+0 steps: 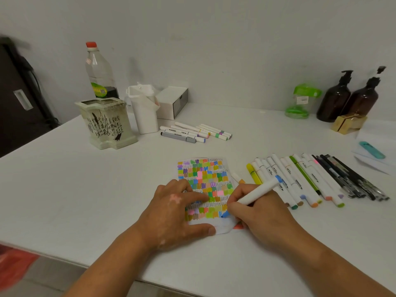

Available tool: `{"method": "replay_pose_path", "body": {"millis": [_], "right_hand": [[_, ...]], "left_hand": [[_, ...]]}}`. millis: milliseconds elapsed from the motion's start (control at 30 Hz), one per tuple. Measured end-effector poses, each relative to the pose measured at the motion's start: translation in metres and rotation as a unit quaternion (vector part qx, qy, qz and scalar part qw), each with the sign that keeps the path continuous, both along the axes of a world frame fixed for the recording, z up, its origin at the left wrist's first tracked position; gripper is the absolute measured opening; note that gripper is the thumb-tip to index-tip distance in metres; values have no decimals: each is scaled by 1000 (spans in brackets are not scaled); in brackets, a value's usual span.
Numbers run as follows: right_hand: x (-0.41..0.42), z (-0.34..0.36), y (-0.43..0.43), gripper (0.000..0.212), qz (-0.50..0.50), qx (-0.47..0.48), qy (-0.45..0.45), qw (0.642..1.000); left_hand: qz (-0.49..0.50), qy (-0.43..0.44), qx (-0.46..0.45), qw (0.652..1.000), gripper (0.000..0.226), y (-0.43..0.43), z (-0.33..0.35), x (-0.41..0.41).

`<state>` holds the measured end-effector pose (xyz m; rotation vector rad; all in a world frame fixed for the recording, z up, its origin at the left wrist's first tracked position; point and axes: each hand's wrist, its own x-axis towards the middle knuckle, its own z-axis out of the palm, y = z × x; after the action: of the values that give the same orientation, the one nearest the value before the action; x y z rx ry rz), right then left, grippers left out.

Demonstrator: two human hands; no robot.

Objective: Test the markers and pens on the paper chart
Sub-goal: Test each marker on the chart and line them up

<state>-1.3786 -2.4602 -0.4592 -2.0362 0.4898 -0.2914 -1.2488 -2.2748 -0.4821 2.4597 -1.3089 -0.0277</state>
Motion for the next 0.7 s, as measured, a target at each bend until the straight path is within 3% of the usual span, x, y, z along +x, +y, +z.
{"method": "replay_pose_path", "body": {"millis": [467,533,600,700], "right_hand": [[1,1,-1,16,-22,7,-6,1000],[1,3,-4,19,-41,106,-45,992],[0,8,-7,22,-56,271,-88,957],[1,14,-11,15,-58,385,-106,915]], "left_hand": [[-8,14,-2,1000,73,-1,7,-3],[-2,64,-61,996,54,2,9,-4],[16,150,-150,977,33,5,13,-4],[45,224,-244,943,34,8,17,-6]]}}
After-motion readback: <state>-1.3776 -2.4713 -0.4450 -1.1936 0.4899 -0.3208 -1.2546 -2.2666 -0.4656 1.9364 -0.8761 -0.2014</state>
